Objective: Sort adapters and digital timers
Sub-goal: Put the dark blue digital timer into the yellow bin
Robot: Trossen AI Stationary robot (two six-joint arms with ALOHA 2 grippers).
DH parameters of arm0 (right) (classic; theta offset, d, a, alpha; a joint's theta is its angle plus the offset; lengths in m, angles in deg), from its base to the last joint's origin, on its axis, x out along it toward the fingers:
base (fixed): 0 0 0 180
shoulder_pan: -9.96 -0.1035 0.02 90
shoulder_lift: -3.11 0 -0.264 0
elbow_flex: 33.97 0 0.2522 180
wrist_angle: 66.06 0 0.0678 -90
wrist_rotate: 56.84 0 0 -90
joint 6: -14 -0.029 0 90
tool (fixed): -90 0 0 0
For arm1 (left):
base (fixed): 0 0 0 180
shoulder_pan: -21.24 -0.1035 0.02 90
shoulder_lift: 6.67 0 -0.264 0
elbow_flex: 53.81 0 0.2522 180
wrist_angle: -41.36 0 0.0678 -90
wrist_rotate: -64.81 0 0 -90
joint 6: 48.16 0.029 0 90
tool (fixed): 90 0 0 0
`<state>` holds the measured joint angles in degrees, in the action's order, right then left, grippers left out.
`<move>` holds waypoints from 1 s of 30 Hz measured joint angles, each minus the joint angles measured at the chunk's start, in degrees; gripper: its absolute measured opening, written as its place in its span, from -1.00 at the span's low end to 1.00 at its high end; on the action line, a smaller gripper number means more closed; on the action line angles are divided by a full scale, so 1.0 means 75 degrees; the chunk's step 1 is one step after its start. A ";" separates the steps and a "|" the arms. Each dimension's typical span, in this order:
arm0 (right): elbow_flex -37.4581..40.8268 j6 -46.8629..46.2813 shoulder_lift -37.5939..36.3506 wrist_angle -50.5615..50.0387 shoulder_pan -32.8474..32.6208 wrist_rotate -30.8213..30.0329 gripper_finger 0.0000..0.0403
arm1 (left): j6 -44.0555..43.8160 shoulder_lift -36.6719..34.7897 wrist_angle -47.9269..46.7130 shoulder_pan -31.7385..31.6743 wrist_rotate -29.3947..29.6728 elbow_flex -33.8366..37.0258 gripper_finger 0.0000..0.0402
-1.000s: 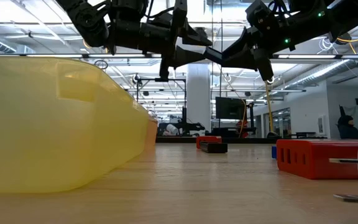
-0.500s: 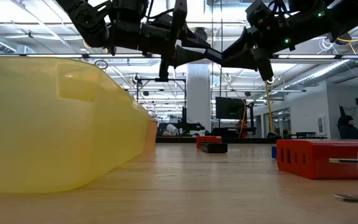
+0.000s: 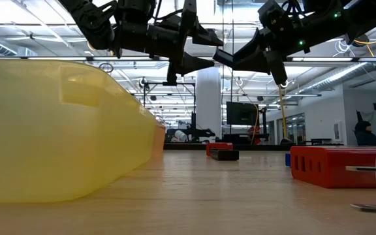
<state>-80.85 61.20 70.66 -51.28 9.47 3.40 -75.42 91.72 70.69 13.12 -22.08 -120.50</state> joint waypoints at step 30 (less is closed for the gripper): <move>0.0000 -0.0003 -0.0003 0.0055 0.0000 0.0003 -0.21 | -0.0133 -0.0003 0.0055 0.0003 -0.0153 0.0000 -0.28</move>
<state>-80.85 61.18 70.64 -50.87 9.47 3.43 -76.42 91.70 71.11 13.14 -23.23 -120.50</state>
